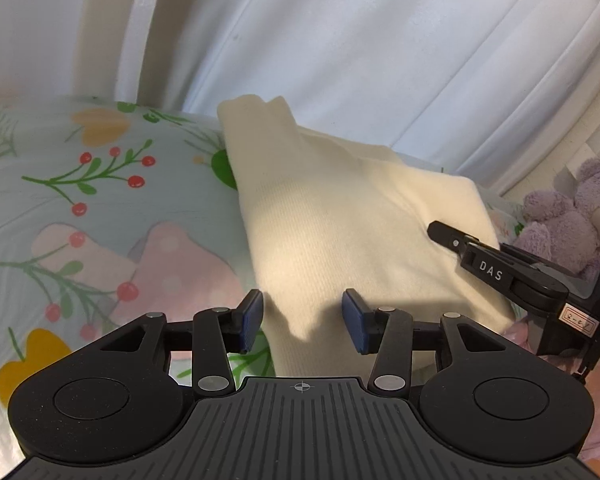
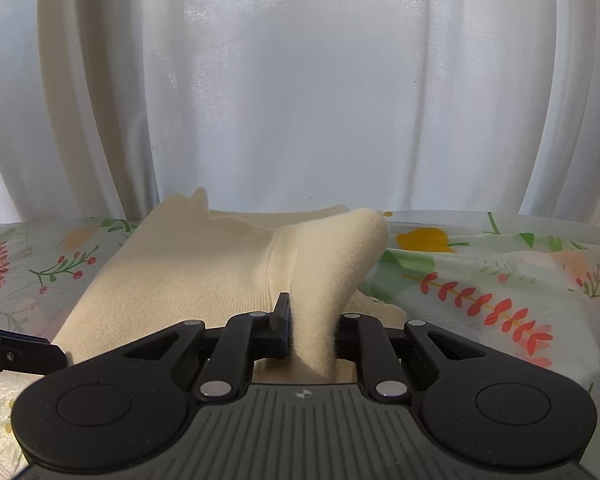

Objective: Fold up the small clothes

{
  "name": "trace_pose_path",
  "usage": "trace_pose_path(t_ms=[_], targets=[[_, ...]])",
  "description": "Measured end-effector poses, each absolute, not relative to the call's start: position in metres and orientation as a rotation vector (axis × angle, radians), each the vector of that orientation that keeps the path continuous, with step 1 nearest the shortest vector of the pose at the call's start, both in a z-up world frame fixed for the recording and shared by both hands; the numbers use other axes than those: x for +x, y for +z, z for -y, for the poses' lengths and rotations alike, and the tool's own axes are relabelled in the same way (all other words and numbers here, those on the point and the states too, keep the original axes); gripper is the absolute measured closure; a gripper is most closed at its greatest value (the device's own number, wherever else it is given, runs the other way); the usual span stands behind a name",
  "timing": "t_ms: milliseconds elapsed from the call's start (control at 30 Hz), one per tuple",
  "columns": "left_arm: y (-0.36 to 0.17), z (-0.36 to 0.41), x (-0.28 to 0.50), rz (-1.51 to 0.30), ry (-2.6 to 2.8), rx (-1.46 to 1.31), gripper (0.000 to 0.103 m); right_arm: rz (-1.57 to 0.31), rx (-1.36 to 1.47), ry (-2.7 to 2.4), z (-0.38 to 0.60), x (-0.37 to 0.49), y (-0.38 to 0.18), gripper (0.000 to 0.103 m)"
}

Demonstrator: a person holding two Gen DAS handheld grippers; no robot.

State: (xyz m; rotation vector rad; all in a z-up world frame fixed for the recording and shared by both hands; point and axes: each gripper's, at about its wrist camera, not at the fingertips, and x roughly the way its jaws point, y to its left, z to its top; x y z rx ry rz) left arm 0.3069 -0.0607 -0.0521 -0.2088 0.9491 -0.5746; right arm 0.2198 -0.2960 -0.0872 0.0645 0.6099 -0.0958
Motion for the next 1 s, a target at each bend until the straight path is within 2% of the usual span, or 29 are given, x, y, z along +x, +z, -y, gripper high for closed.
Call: trace_pose_path(t_ms=[133,300,333,367,633,700,733,767,833,933,1000], targets=[[-0.056,0.067,0.309,-0.968,-0.568,-0.191,0.05,-0.618,0.066,-0.091,0.298,0.225,-0.101,0.088],[-0.054,0.059,0.301,-0.97,-0.549,-0.185,0.053,-0.584,0.257,-0.119,0.317,0.191,-0.074,0.057],[-0.053,0.058,0.296,-0.957,-0.548,-0.174,0.052,-0.571,0.321,-0.105,0.323,0.179,-0.07,0.045],[-0.052,0.056,0.289,-0.949,-0.55,-0.169,0.052,-0.569,0.389,-0.088,0.329,0.167,-0.069,0.042],[-0.061,0.072,0.25,-0.958,-0.573,-0.067,0.051,-0.671,0.743,0.023,0.333,0.116,-0.104,0.042],[-0.065,0.079,0.252,-0.96,-0.569,-0.056,0.051,-0.666,0.796,0.04,0.331,0.123,-0.113,0.043],[-0.067,0.083,0.252,-0.962,-0.559,-0.05,0.05,-0.667,0.819,0.042,0.33,0.127,-0.118,0.05],[-0.068,0.086,0.253,-0.966,-0.544,-0.042,0.05,-0.671,0.85,0.04,0.328,0.131,-0.122,0.071],[-0.069,0.089,0.257,-0.968,-0.504,-0.041,0.052,-0.671,0.963,0.084,0.33,0.139,-0.131,0.092],[-0.063,0.081,0.261,-0.97,-0.454,-0.101,0.052,-0.559,1.311,0.24,0.345,0.133,-0.151,0.094],[-0.061,0.074,0.263,-0.973,-0.432,-0.132,0.052,-0.523,1.411,0.275,0.353,0.128,-0.162,0.095]])
